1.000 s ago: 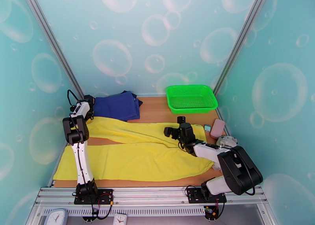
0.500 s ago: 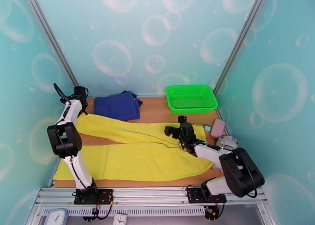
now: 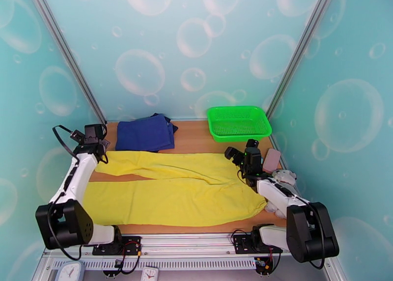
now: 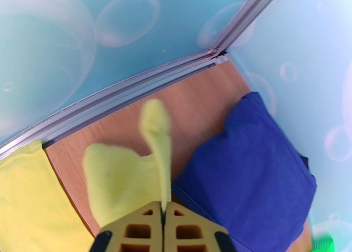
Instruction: Fold and stack the trousers
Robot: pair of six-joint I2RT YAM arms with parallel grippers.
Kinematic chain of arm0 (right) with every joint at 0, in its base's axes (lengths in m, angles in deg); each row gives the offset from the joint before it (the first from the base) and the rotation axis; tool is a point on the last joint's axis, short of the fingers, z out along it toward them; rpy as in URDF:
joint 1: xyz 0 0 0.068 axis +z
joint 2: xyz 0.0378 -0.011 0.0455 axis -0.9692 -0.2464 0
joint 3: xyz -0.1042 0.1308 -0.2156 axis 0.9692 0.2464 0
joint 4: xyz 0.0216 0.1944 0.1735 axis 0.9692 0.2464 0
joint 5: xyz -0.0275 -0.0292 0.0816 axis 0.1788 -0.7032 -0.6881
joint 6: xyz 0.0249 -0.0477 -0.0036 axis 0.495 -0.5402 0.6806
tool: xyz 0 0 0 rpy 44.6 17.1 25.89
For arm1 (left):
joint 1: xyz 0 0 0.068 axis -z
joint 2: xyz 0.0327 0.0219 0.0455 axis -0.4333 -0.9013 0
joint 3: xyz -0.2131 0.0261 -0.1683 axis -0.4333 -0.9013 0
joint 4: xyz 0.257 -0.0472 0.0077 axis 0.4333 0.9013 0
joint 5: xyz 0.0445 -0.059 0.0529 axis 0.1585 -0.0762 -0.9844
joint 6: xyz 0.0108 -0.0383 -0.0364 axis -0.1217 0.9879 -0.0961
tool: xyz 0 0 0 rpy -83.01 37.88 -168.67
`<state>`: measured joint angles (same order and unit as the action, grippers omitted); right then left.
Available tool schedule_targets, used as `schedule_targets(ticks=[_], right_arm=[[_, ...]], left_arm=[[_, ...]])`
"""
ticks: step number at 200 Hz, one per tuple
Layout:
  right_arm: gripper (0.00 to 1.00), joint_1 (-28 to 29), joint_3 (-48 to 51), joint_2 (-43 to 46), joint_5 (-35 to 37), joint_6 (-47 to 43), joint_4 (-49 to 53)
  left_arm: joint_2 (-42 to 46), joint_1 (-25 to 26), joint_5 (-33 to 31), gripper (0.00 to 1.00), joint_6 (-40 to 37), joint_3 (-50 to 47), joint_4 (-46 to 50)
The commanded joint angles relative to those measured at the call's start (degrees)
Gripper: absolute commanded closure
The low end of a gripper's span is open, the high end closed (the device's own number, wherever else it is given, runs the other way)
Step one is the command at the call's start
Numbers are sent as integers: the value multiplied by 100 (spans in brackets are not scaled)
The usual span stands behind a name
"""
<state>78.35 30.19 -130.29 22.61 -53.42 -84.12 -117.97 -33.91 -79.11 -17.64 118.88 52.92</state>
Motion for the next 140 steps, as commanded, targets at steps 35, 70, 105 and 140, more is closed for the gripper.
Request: schedule_targets(ticks=[35,70,105,140], right_arm=[[11,-723,-672,-1103,-442,117,574],[17,-677,-1567,-1832,-46,-34,1297],[18,-509,-1914,-2075,778,-232,1744],[18,-415,-2432,-2401,1243,-434,2113]], left_arm=[[305,-262,1034,100,-234,-320,-788],[531,-372,1328,100,-191,-354,-889],[551,-512,1586,100,-152,-354,-900],[539,-600,1765,100,-134,-376,-930]])
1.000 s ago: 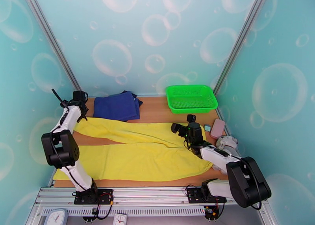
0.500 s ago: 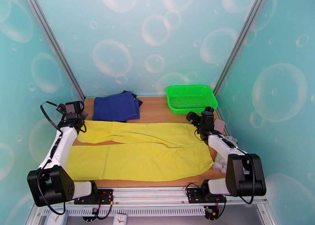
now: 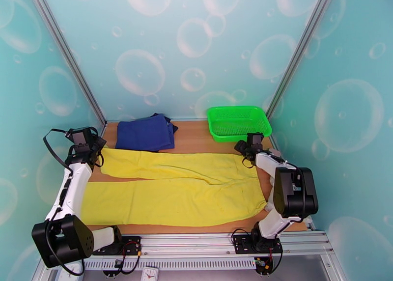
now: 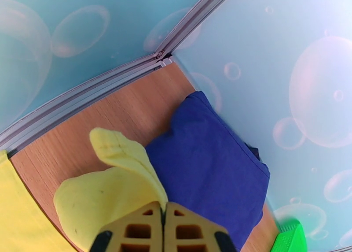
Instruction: Fold and stack the trousers
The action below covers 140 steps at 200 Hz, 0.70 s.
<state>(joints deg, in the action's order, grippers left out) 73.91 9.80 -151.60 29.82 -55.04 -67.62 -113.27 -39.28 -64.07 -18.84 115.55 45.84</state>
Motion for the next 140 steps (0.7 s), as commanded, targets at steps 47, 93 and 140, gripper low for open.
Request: schedule_targets(ticks=[47,93,140], right_arm=[[18,32,-693,-693,322,-343,910],[17,99,-1298,-1244,181,-575,1721],[17,169,-1768,-1735,165,-719,2421]], left_arm=[[55,-89,299,100,-10,-57,-239],[43,-96,362,100,-10,-66,-260],[55,-114,384,100,-19,-74,-261]])
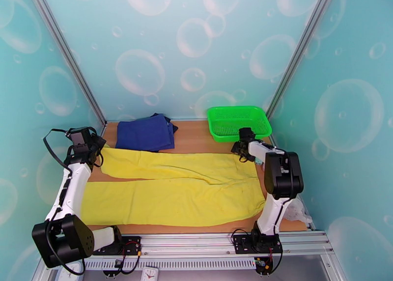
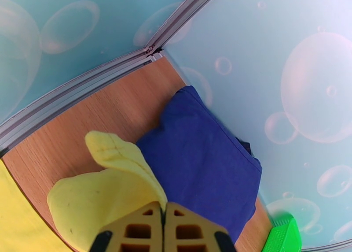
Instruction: Fold and stack the trousers
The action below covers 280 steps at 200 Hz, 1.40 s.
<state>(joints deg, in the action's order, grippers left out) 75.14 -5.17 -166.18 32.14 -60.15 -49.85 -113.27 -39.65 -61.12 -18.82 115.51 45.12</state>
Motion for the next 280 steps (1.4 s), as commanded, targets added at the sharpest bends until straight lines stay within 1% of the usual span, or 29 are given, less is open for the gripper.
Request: schedule_targets(ticks=[1,23,48,60,66,83,94,104,121,140,157,175,194,211,229,256,266,280], right_arm=[[17,45,-276,-284,-68,-204,667],[17,122,-257,-270,-112,-193,847],[17,320,-211,-223,-4,-157,961],[20,371,-174,-205,-42,-101,963],[22,385,-150,-181,-70,-75,934],[34,409,-53,-125,-107,-1,871],[45,408,51,-64,-119,19,803],[60,410,142,17,-114,26,734],[78,412,307,209,-106,15,589],[93,425,409,467,-104,-73,448],[100,463,473,785,-153,-206,268],[100,537,500,1143,-105,-376,140],[100,561,621,1629,-13,-462,-32],[100,561,888,2184,95,-455,-439],[100,536,1244,2723,38,-490,-1007],[100,391,1534,3227,18,-478,-1564],[100,264,1603,3318,-102,-441,-1735],[100,55,1759,3442,-534,-459,-2127]], left_arm=[[59,-78,85,100,-21,-70,-193],[38,-87,82,100,-21,-83,-197],[10,-165,289,100,47,-90,-224],[2,-193,316,100,71,-112,-241],[-3,-199,322,100,76,-113,-250],[-29,-205,352,100,84,-117,-249],[-29,-211,365,100,85,-122,-248],[-26,-208,375,100,85,-115,-246],[-25,-219,365,100,85,-122,-253],[-36,-219,352,100,71,-123,-253],[-41,-243,249,100,47,-103,-217],[-29,-304,99,100,-19,-71,-189],[25,-368,-217,100,-140,-30,-133],[78,-444,-455,100,-242,10,-89],[179,-597,-645,100,-330,9,-95],[374,-823,-877,100,-440,-57,-205],[406,-902,-895,100,-468,-88,-264],[402,-1036,-811,100,-486,-96,-292]])
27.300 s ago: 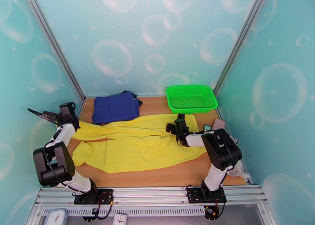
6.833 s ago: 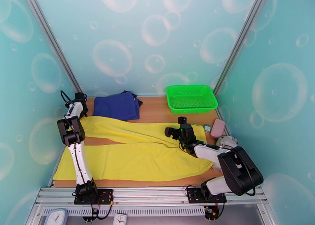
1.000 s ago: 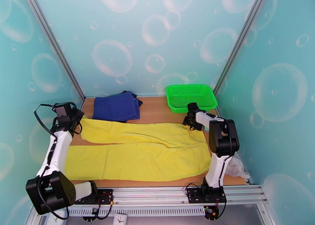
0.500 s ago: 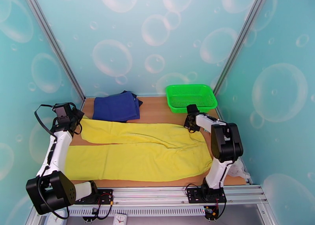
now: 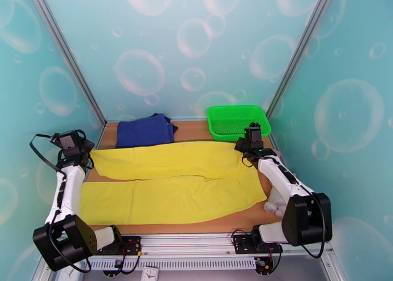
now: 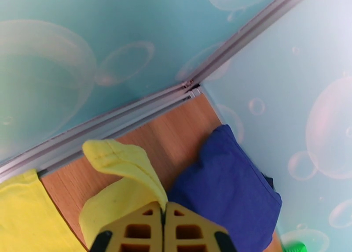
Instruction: Fold and stack the trousers
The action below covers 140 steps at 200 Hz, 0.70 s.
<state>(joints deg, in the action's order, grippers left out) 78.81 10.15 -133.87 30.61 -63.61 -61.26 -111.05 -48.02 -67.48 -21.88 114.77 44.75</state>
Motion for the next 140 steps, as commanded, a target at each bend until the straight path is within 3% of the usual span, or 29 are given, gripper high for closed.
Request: schedule_targets(ticks=[1,58,97,140], right_arm=[[100,-323,239,222,-408,-121,-1019],[100,-793,551,415,-957,-171,-2413],[100,-808,973,544,-1569,-334,-3478],[100,-808,1761,1008,-1617,-304,-4025]], left_arm=[[177,-203,-169,100,-180,-22,-256],[44,-742,258,100,-14,-131,-374],[-143,-1116,767,100,196,-238,-483],[-191,-1236,1031,100,79,-345,-577]])
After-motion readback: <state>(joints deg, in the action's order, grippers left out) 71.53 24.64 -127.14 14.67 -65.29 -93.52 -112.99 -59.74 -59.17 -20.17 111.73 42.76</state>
